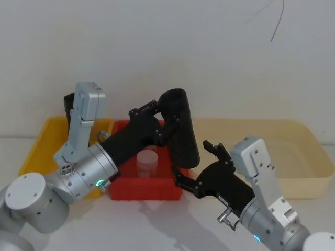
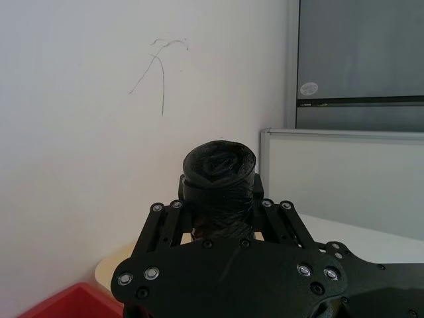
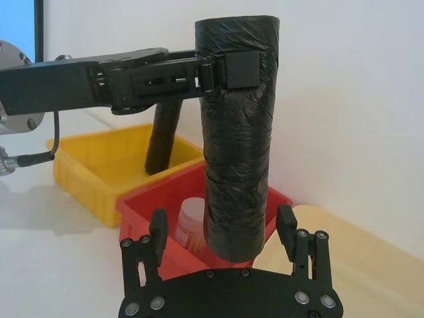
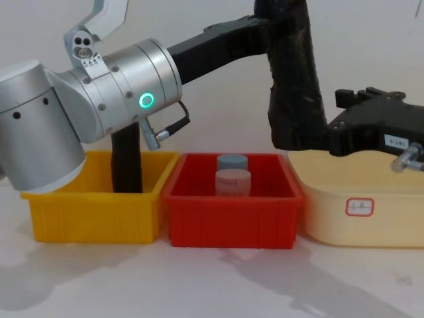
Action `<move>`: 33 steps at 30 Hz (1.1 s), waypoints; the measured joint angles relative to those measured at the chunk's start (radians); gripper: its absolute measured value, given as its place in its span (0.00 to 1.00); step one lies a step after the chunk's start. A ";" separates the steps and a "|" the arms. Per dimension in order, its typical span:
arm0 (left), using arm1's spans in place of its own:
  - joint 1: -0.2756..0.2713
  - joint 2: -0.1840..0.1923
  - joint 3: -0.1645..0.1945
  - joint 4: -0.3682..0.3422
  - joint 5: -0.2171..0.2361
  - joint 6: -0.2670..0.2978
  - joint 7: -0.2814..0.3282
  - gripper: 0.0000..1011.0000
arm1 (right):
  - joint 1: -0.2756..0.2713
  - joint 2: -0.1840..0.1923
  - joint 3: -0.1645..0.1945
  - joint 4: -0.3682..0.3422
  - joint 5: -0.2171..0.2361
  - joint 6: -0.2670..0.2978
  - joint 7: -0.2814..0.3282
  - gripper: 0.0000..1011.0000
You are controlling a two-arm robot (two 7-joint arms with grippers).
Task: Pick up the garbage bag with the one hand and transfer it to the other hand.
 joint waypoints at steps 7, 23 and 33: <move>0.000 0.000 0.000 0.000 0.000 0.000 0.000 0.44 | 0.024 -0.013 -0.001 0.027 -0.008 -0.013 0.012 0.99; 0.000 0.000 0.000 0.000 0.000 0.000 0.000 0.44 | 0.075 -0.054 0.005 0.100 -0.004 -0.045 0.043 0.99; 0.000 0.000 0.000 0.000 0.000 0.000 0.000 0.44 | 0.102 -0.084 0.013 0.137 0.016 -0.034 0.059 0.93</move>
